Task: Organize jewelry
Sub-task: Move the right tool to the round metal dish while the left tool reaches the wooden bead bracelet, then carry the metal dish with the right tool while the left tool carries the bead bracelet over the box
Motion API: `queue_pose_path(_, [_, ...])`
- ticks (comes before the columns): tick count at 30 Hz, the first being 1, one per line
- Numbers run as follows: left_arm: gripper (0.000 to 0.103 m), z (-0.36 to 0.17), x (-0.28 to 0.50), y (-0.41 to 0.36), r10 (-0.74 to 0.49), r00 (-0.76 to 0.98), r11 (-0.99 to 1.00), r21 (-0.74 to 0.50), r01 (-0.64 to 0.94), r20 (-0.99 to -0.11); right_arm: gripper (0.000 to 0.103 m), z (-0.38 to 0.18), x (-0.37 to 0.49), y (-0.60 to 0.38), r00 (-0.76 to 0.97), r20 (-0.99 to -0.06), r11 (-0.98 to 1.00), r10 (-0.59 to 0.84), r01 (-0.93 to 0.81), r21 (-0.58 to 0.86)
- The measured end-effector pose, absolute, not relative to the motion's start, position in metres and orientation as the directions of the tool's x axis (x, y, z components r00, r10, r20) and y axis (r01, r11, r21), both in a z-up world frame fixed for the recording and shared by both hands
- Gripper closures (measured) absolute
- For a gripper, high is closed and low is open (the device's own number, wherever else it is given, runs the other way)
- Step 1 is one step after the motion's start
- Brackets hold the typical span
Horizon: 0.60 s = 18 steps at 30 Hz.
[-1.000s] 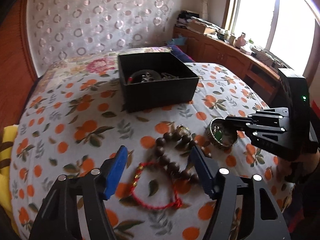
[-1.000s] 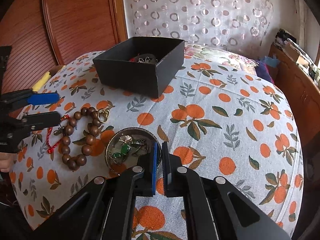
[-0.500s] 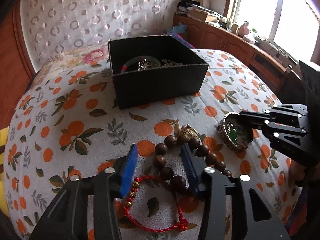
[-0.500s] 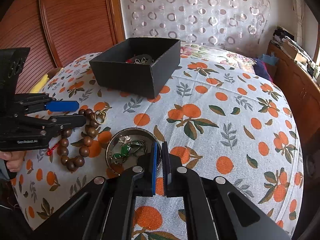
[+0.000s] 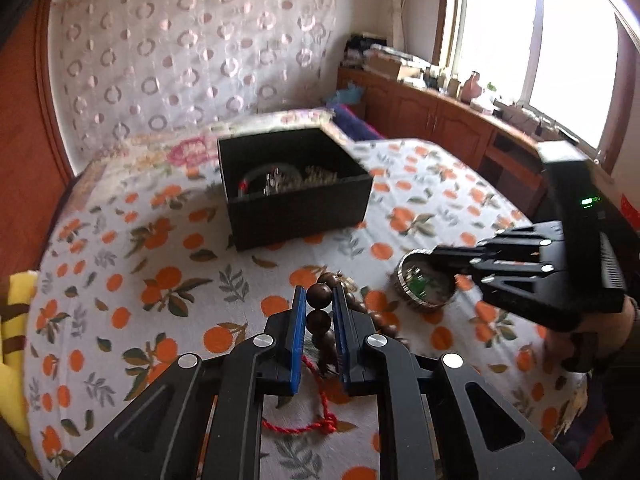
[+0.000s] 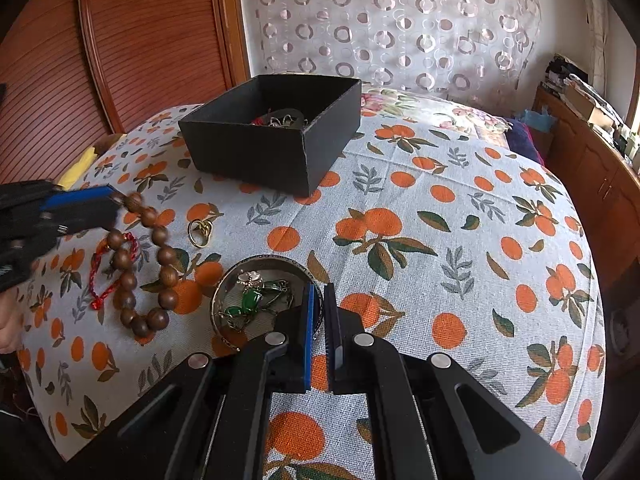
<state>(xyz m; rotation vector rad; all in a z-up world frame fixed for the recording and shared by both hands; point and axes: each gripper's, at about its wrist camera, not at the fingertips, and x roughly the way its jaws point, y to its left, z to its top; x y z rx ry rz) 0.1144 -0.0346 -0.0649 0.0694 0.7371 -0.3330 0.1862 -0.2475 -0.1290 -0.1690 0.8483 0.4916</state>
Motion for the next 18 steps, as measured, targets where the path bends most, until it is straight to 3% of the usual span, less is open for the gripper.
queue_pose_path(18, [0.091, -0.036, 0.090, -0.026, -0.286, 0.753, 0.951, -0.082, 0.297, -0.593, 0.098, -0.111, 0.181, -0.246, 0.582, -0.706, 0.863, 0.402, -0.498, 0.081])
